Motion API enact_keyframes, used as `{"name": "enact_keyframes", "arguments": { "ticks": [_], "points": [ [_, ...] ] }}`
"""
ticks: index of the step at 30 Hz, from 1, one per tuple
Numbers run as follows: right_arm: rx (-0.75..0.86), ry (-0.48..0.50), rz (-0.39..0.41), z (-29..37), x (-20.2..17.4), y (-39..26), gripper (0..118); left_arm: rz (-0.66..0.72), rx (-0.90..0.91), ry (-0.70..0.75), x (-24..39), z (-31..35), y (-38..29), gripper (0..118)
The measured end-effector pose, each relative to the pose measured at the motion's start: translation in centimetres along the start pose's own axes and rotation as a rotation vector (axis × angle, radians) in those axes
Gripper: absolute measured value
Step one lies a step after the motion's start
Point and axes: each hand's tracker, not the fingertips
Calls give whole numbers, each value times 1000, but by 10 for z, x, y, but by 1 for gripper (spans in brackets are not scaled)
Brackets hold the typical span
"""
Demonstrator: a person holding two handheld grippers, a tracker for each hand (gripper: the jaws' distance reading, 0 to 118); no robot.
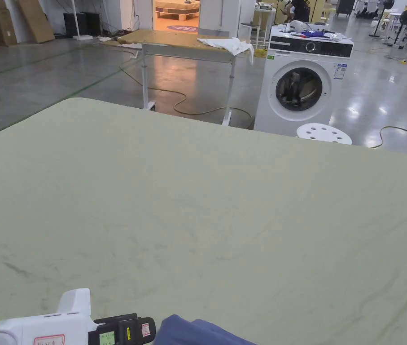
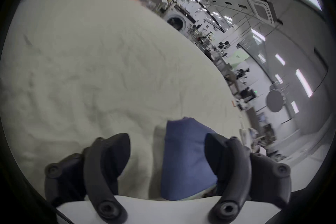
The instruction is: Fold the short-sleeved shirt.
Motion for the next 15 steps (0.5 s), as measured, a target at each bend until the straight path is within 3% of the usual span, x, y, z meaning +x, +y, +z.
{"name": "enact_keyframes", "arguments": {
  "ticks": [7,11,14,15],
  "points": [
    [-2,15,-12,0,3,-1,1,67,-282,-188,-19,-59,-4,89],
    [-6,27,-30,1,6,0,1,137,-355,-435,-24,-85,-9,88],
    [-7,32,-29,1,8,0,1,178,-368,-443,-33,-98,-10,75],
    [-7,33,-31,1,9,0,1,181,-363,-425,-35,-99,-10,58]
  ]
}}
